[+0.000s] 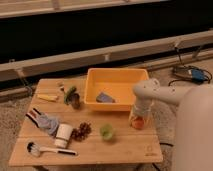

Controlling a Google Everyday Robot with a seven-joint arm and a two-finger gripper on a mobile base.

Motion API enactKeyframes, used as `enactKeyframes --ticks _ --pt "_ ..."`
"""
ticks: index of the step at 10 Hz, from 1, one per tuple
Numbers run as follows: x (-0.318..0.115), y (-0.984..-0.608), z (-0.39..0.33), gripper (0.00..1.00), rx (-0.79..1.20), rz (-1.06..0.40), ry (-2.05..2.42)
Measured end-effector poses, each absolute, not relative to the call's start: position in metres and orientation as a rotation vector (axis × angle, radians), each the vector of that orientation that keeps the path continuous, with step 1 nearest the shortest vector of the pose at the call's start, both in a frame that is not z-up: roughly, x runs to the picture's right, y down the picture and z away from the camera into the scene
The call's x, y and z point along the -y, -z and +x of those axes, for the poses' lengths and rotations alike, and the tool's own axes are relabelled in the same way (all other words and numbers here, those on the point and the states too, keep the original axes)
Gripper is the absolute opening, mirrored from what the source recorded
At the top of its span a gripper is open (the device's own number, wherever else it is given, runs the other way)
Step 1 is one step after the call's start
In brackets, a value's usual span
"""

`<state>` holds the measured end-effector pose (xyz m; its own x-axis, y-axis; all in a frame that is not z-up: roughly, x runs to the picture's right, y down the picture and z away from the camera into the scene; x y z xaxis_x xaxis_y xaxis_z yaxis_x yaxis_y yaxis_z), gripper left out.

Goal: Place apple in metal cup

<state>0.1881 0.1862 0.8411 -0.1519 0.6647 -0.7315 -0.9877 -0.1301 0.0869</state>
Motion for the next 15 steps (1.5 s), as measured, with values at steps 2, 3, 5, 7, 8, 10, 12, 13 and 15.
enactKeyframes --ticks 2,3,5,7,8,10,12,13,15 --pt "-0.185 -0.835 0.188 0.18 -0.689 -0.656 -1.646" --pt "-0.185 -0.83 0.186 0.08 -0.696 -0.665 -1.647" --pt "-0.172 -0.815 0.173 0.0 -0.688 -0.661 -1.621" --pt "-0.149 -0.802 0.14 0.0 -0.643 -0.668 -1.566" --pt "-0.137 -0.798 0.118 0.0 -0.613 -0.68 -1.527" --pt "-0.108 -0.783 0.077 0.0 -0.544 -0.708 -1.42" --pt "-0.083 -0.766 0.045 0.0 -0.467 -0.737 -1.292" --pt "-0.075 -0.761 0.028 0.0 -0.428 -0.755 -1.229" --pt "-0.067 -0.758 -0.002 0.0 -0.365 -0.782 -1.134"
